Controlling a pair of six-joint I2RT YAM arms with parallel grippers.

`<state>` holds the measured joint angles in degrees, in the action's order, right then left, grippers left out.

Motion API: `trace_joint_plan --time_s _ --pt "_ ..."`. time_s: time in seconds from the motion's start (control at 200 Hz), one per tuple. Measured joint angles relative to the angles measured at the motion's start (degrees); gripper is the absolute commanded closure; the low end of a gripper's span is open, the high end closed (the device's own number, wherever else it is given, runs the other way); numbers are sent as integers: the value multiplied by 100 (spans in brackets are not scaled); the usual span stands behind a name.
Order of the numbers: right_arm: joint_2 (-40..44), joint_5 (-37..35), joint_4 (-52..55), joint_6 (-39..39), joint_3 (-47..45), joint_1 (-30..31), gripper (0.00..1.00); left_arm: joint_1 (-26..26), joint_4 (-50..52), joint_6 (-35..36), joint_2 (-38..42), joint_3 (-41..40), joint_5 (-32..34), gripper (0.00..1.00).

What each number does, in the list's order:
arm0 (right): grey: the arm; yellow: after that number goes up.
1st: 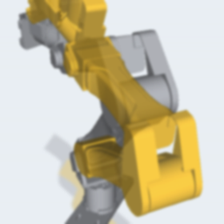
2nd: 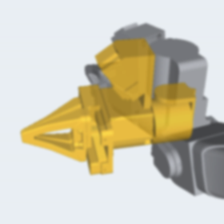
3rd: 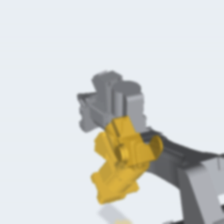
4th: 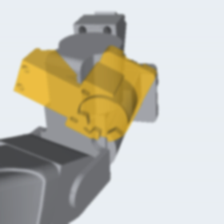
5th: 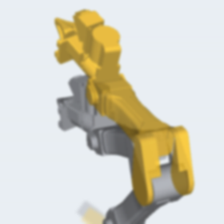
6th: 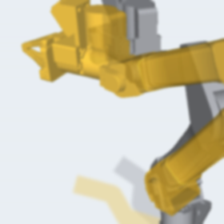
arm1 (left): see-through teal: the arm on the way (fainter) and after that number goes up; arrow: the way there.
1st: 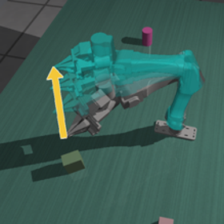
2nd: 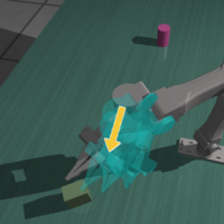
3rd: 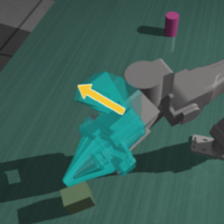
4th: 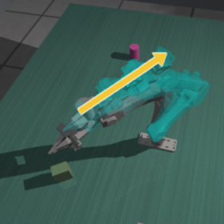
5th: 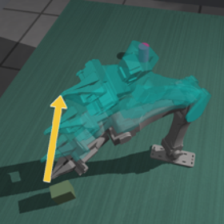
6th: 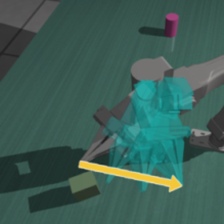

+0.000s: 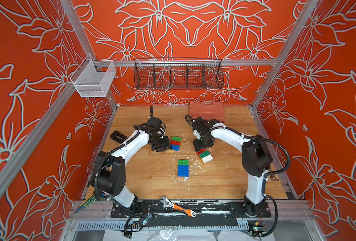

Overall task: Assemble a rectangle with lego
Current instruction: Assemble the lego brick with the lego brick.

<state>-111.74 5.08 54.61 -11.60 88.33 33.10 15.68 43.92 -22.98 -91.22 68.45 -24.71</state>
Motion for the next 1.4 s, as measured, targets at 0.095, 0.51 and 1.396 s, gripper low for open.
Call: trace_joint_plan --time_s 0.095,0.51,1.396 --pt "-7 -33 -2 26 -17 0 43 0 -7 2 0 -7 -9 58" --pt "-87 -184 -17 131 -109 0 42 0 -13 0 0 -11 -94 58" --pt "-127 -393 -98 216 -184 0 43 0 -44 -24 0 -11 -133 58"
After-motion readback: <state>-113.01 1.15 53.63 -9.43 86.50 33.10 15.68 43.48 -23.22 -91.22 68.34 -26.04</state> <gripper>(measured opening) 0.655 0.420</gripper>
